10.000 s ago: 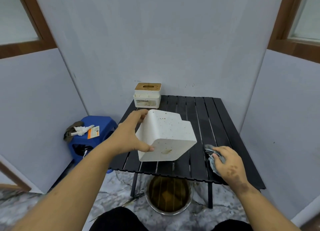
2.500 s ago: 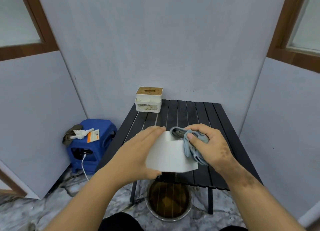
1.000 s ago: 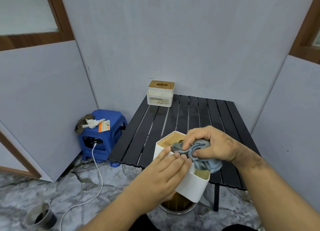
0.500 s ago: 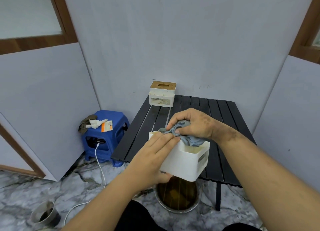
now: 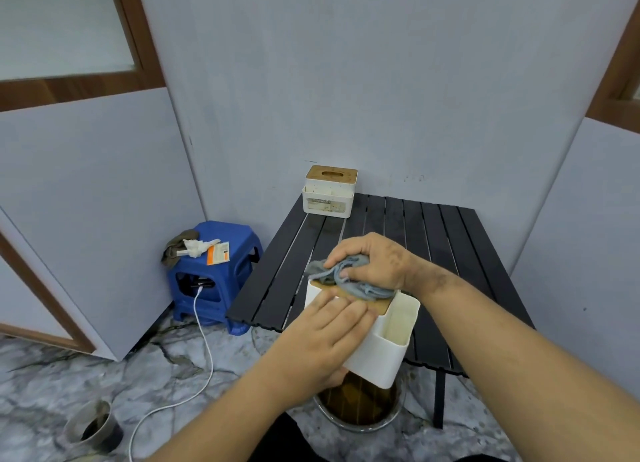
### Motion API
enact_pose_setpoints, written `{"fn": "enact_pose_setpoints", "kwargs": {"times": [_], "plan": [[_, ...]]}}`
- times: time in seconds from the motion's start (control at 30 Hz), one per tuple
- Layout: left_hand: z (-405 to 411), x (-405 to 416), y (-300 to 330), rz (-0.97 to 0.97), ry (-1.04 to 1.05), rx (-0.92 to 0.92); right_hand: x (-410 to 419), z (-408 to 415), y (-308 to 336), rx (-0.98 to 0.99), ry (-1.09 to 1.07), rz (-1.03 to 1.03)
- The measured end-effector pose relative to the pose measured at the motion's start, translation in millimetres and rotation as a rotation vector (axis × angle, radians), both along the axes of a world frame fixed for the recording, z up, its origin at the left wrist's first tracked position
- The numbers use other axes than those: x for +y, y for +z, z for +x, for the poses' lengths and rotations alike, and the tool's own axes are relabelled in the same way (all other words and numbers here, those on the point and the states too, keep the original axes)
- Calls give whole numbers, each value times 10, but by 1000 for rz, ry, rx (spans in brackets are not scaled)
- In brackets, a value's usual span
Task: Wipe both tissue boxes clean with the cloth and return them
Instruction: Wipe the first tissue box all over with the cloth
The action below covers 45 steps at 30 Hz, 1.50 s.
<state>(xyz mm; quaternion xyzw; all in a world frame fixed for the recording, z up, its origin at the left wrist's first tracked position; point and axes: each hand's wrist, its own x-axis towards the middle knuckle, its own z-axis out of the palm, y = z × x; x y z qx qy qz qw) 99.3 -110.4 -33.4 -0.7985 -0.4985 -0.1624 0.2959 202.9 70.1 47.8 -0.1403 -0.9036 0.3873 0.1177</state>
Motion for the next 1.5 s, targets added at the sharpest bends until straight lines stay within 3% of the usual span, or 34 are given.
{"fn": "enact_pose_setpoints", "kwargs": {"times": [0.23,0.47,0.57,0.67,0.77,0.87,1.1,1.27,1.5], "plan": [[-10,41,85,-61,3,20,402,135,-208,-152,-404,63],[-29,121,233,-109,12,-71,424,641,-132,-171,-508,-42],[-47,219,385,-138,95,-109,404,992,-21,-88,-522,-230],[-106,378,649,-241,207,-273,329,1280,-68,159,-657,-461],[-218,539,876,-347,243,-448,254,1378,-329,334,-781,-545],[-299,674,1002,-406,286,-545,115,1363,-495,407,-857,-572],[-305,794,955,-527,249,-1001,-2,1368,-646,653,-884,-475],[-283,747,686,-626,224,-1227,-79,1335,-665,733,-834,-500],[-356,639,631,-617,193,-1332,-95,1216,-593,747,-828,-483]]}}
